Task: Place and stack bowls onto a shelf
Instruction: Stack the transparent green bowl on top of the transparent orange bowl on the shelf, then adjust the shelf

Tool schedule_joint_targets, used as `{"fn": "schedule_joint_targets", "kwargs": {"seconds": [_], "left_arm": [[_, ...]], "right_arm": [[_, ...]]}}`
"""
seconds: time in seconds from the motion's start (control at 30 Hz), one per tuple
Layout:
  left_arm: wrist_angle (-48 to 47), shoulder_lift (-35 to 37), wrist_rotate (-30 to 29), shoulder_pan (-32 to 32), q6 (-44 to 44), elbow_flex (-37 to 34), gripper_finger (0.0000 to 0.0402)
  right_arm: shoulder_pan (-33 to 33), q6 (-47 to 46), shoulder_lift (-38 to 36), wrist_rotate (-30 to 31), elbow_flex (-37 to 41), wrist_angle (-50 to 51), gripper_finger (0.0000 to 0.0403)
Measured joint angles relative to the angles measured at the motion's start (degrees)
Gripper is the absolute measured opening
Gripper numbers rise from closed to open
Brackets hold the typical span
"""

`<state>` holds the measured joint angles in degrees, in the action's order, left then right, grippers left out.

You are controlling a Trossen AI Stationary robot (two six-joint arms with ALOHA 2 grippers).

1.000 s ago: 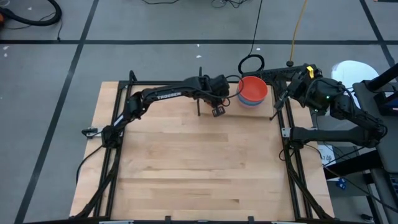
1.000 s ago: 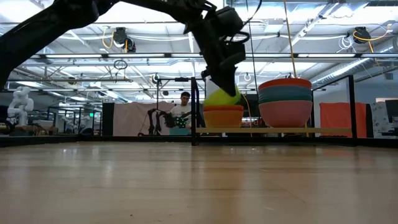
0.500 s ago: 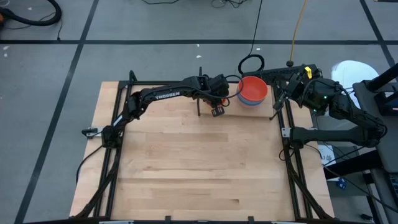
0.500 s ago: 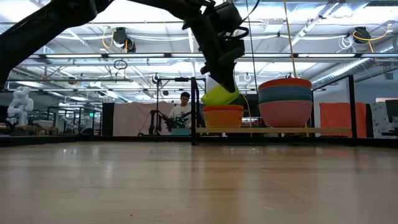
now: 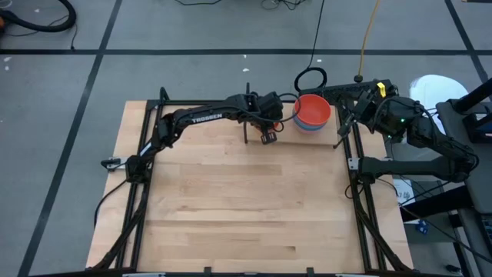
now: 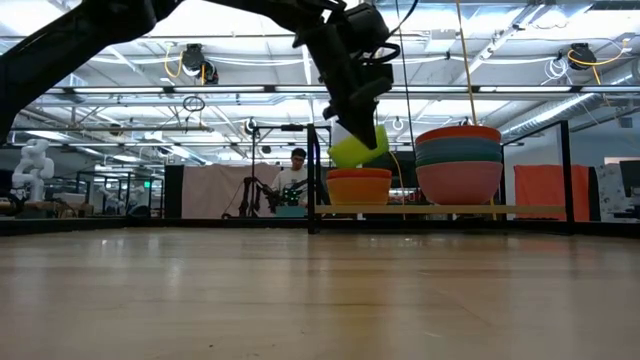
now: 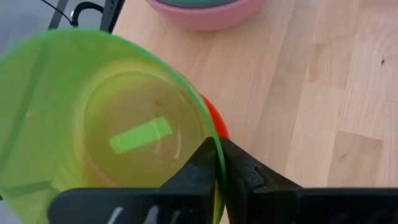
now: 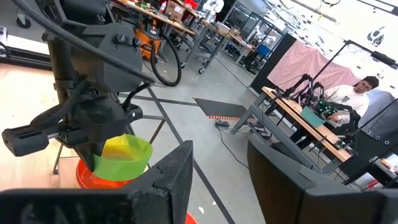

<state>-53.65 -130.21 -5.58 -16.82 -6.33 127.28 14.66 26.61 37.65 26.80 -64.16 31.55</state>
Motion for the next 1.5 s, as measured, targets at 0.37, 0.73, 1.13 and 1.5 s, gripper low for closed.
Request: {"fn": "schedule_joint_targets", "kwargs": {"seconds": [0.37, 0.73, 1.13, 1.5], "left_arm": [[-0.5, 0.0, -0.1, 0.0, 0.1, 0.0, 0.0083], [1.4, 2.6, -0.5, 0.3, 0.0, -0.1, 0.0088], [1.8, 15.7, -0.5, 3.6, -0.5, -0.1, 0.0088], [-6.7, 27.5, -7.0, 4.0, 1.0, 0.0, 0.0008]], "right_arm": [[0.0, 0.0, 0.0, 0.0, 0.0, 0.0, 0.0144], [0.0, 0.0, 0.0, 0.0, 0.0, 0.0, 0.0144], [0.0, 0.7, -0.4, -0.1, 0.0, 1.1, 0.0142], [0.0, 1.0, -4.2, -0.1, 0.0, 2.3, 0.0020]]}}
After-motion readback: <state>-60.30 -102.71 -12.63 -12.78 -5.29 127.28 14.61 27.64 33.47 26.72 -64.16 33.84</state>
